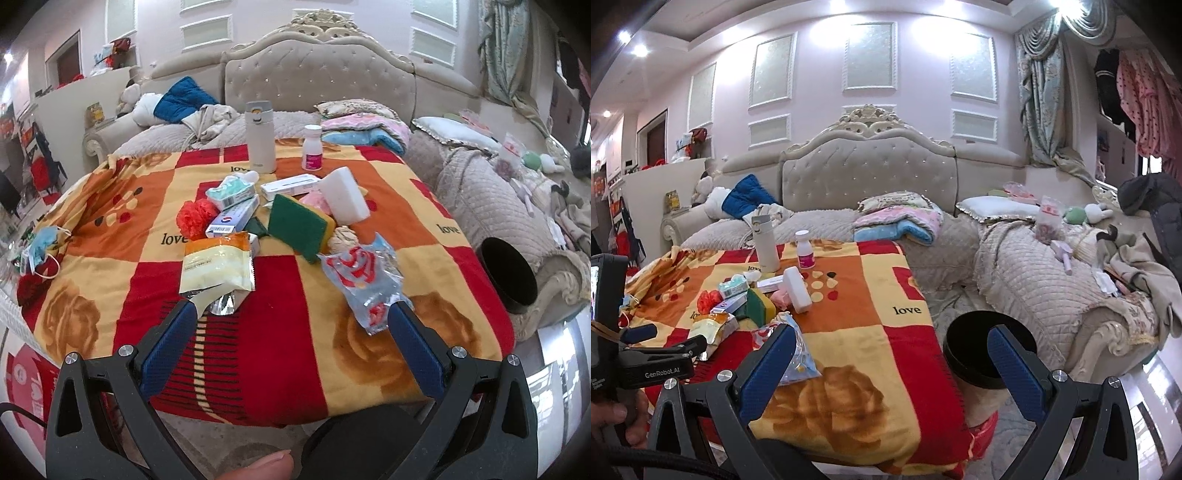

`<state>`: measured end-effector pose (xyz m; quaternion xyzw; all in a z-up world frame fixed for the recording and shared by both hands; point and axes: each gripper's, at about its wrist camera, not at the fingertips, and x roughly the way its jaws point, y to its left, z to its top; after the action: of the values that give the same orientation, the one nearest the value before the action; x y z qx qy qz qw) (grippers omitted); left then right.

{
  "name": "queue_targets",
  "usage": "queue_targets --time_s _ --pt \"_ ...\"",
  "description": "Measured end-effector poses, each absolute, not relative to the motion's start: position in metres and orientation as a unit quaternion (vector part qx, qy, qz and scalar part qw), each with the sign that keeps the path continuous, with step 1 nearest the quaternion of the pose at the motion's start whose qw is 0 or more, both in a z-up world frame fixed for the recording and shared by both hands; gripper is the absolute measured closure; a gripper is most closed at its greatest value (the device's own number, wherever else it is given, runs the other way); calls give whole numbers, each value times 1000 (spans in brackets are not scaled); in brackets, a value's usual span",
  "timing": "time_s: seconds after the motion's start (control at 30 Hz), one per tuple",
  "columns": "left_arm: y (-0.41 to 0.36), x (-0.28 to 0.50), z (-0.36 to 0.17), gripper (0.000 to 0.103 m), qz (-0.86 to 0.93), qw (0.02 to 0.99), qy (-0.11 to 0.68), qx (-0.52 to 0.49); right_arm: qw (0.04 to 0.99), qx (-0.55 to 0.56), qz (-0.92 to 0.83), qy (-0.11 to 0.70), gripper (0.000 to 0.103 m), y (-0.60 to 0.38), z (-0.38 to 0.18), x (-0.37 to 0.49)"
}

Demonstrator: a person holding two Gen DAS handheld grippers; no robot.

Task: Collect trash

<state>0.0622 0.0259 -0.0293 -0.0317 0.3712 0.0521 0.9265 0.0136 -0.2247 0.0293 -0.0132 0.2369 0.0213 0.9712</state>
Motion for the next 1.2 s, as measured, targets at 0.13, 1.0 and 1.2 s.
queue_targets --time_s 0.13,1.0,1.2 --pt "33 76 -40 0 55 921 384 -38 969 -11 25 244 0 -219 18 31" --pt "28 91 -53 0 72 914 399 -22 966 5 44 255 0 -219 -4 52" --pt "28 84 -45 0 84 917 389 -20 967 10 57 250 0 -220 -1 53"
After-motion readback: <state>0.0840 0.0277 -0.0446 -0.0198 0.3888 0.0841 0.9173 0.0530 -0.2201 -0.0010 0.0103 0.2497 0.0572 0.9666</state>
